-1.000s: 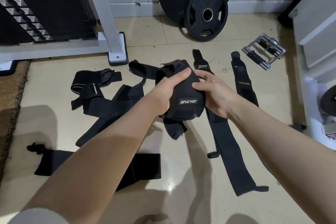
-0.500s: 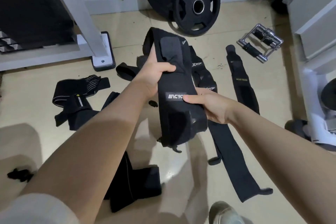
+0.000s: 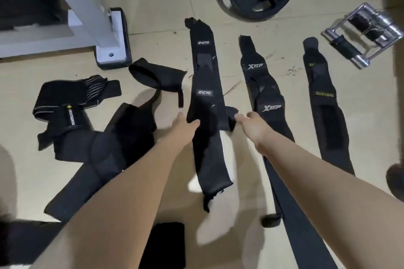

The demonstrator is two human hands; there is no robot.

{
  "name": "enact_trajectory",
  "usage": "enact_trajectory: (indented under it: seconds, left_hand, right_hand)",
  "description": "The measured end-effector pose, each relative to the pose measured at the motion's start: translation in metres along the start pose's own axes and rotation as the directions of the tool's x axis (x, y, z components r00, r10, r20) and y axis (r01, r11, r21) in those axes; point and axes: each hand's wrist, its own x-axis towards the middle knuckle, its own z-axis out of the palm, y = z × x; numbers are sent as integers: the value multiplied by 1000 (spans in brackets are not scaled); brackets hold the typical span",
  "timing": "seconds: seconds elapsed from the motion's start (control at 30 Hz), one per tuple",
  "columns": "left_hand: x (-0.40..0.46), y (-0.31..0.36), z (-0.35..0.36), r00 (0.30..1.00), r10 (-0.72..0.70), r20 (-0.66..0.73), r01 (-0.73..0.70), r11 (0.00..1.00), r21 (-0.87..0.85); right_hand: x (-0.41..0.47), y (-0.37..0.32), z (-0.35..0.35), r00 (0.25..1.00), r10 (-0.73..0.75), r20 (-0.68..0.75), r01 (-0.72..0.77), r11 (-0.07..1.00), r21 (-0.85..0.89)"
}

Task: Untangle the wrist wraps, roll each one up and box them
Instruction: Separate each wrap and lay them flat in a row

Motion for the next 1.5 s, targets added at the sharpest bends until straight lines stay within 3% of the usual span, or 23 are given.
enact_trajectory:
  seconds: [0.1,0.17,0.3,0.43,0.7,0.83,0.9,1.03,1.17,1.23,1.3,1.37,1.43,1.5]
  left_hand:
    - [5,-20,12,997,22,-67,-21,1000,18]
    - [0,-28,18,1000,6,-1,-6,990,-139]
    - [-8,-42,26,990,73,118,-39,962,-271]
    - [-5,-25,24,985,161,56,-142,957,-253]
    - [-6,-18,27,969,232,85,-209,952,-222]
    - [-2,-19,19,943,330,-49,-333,934,-127]
    - [-2,-20,18,954,301,7,-295,938,-182]
    - [-9,-15,26,971,144,194,-59,920,-387]
    - [-11,-22,29,973,-115,201,161,960,-230]
    - [-14,-26,30,942,-260,213,315,905,-287]
    - [-20,-30,34,913,-324,247,400,831,-387]
    - [-30,-32,40,894,-278,350,421,788,-450]
    - [-32,-38,49,901,-268,341,400,818,-414]
    - [-35,-42,55,893,-268,361,400,841,-364]
  right_hand:
    - [-7,34,5,996,78,40,-73,992,-105]
    - [-14,49,8,988,110,113,-93,985,-144]
    - [-18,53,13,988,54,142,-38,993,-107]
    - [-12,38,16,985,-173,15,173,972,-160]
    - [-7,34,19,971,-236,28,237,952,-193]
    - [1,34,14,968,-251,-5,249,963,-107]
    - [4,37,17,974,-228,-11,228,973,-24]
    - [0,38,24,992,-127,-10,127,991,28]
    - [-12,46,18,957,-39,287,-33,970,241]
    - [-18,54,14,942,37,332,-146,939,310]
    - [-25,68,13,925,116,362,-214,946,245]
    - [-35,86,14,887,196,419,-261,960,104]
    - [-48,99,15,855,239,460,-286,958,34]
    - [-59,102,13,881,212,423,-264,962,69]
